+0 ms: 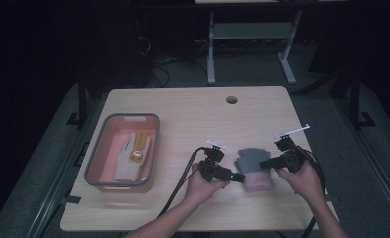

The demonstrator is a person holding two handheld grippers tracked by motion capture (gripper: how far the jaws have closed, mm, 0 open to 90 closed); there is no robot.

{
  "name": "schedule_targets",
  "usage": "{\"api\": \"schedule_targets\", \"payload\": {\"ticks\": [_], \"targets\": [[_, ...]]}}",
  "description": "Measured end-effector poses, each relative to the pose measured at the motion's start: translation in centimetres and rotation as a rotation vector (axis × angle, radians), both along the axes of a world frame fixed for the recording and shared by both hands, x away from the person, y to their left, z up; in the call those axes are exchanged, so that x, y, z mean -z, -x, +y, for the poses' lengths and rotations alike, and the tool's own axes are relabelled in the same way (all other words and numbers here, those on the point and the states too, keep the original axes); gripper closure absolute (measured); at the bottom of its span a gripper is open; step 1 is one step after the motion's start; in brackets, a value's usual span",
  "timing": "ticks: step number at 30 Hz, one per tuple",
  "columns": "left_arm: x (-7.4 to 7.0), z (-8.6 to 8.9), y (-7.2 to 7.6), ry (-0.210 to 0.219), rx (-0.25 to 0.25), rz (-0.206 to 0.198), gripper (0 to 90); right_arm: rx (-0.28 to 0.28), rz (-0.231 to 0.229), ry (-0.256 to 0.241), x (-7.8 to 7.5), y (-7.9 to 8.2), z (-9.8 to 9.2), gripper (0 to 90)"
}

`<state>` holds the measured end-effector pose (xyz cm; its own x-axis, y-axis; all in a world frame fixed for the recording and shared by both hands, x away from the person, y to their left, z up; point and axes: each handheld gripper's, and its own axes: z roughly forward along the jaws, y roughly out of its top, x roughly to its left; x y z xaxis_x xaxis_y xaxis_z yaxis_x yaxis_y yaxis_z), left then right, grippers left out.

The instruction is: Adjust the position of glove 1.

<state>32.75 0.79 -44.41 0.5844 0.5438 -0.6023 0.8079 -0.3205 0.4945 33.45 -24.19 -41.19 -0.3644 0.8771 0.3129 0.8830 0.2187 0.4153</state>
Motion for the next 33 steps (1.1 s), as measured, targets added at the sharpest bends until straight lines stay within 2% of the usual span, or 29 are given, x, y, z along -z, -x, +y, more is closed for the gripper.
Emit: {"api": "schedule_targets", "payload": {"ticks": [5,9,14,17,19,23,27,30,33], "targets": [[0.8,-0.8,0.1,0.001,-0.009,0.031,32.5,0.026,0.012,-0.025,0.7,0.0,-1.0,50.2],[1.5,-1.6,0.3,0.01,-0.018,0.069,33.6,0.056,0.048,-0.052,1.6,-0.1,-1.6,47.1],[2.2,-2.3,0.4,0.001,-0.015,0.085,34.8,0.074,0.062,-0.088,2.5,-0.2,-1.9,46.8],[2.3,-2.6,0.4,0.014,-0.029,0.096,38.2,0.092,0.08,-0.11,3.0,-0.3,-2.0,46.7],[2.4,-2.6,0.4,0.024,-0.031,0.106,40.1,0.088,0.07,-0.124,3.3,-0.3,-2.2,46.8],[2.5,-2.8,0.3,0.021,-0.042,0.118,44.9,0.106,0.091,-0.15,4.0,-0.2,-2.3,47.0],[2.6,-2.7,0.0,0.02,-0.051,0.139,50.2,0.133,0.099,-0.219,4.5,0.1,-2.7,51.9],[2.7,-2.7,-0.1,0.018,-0.054,0.144,54.1,0.135,0.091,-0.248,4.8,0.2,-2.6,58.0],[2.8,-2.6,-0.3,0.026,-0.052,0.153,57.5,0.143,0.105,-0.26,5.0,0.3,-2.5,63.0]]}}
